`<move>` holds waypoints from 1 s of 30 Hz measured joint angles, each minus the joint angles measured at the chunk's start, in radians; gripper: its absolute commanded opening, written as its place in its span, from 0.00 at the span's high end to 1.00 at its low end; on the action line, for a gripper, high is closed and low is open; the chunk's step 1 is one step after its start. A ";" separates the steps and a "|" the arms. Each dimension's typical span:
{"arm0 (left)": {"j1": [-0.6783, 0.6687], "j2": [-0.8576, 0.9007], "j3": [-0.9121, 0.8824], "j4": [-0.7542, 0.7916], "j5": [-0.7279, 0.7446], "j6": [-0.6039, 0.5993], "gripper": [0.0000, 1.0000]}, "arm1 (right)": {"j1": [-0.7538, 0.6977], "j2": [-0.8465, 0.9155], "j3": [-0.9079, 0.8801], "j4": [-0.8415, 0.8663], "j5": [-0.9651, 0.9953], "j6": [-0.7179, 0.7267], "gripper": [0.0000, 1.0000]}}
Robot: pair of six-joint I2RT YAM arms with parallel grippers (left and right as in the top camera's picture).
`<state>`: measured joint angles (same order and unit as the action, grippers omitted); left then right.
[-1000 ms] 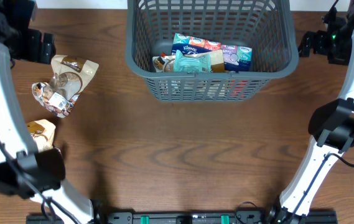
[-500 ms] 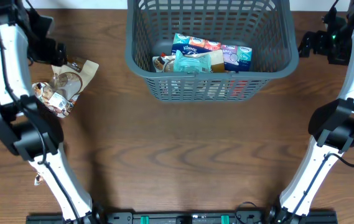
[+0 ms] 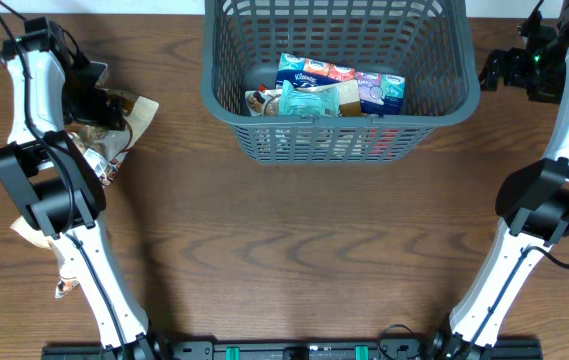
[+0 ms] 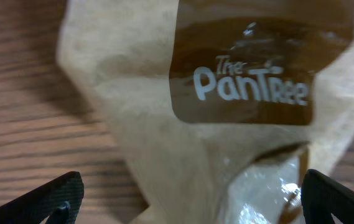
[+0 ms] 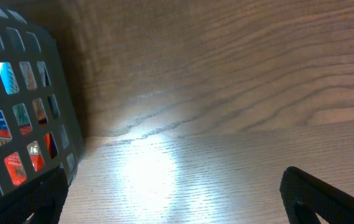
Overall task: Pack container
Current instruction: 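Lower the left gripper onto the crumpled Pantree pouch and grasp, then lift the Pantree pouch with the left gripper over the basket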
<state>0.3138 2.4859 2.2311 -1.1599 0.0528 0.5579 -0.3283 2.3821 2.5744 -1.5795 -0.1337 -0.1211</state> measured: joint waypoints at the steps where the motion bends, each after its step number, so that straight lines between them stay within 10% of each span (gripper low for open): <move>1: 0.001 0.008 0.000 0.000 0.000 0.000 0.01 | 0.000 0.000 0.000 0.001 0.000 0.000 0.01; 7: 0.009 0.026 0.000 -0.006 0.000 -0.003 0.13 | 0.000 0.000 0.000 0.002 0.001 0.000 0.01; 19: 0.015 0.037 -0.002 -0.045 0.020 -0.007 0.91 | 0.000 0.000 0.000 -0.005 0.012 0.000 0.01; 30: -0.074 -0.084 -0.022 -0.053 0.028 -0.129 0.94 | 0.000 0.000 0.000 -0.007 0.012 0.000 0.01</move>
<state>0.2394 2.4016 2.2089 -1.2129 0.0811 0.4286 -0.3283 2.3821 2.5744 -1.5867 -0.1215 -0.1211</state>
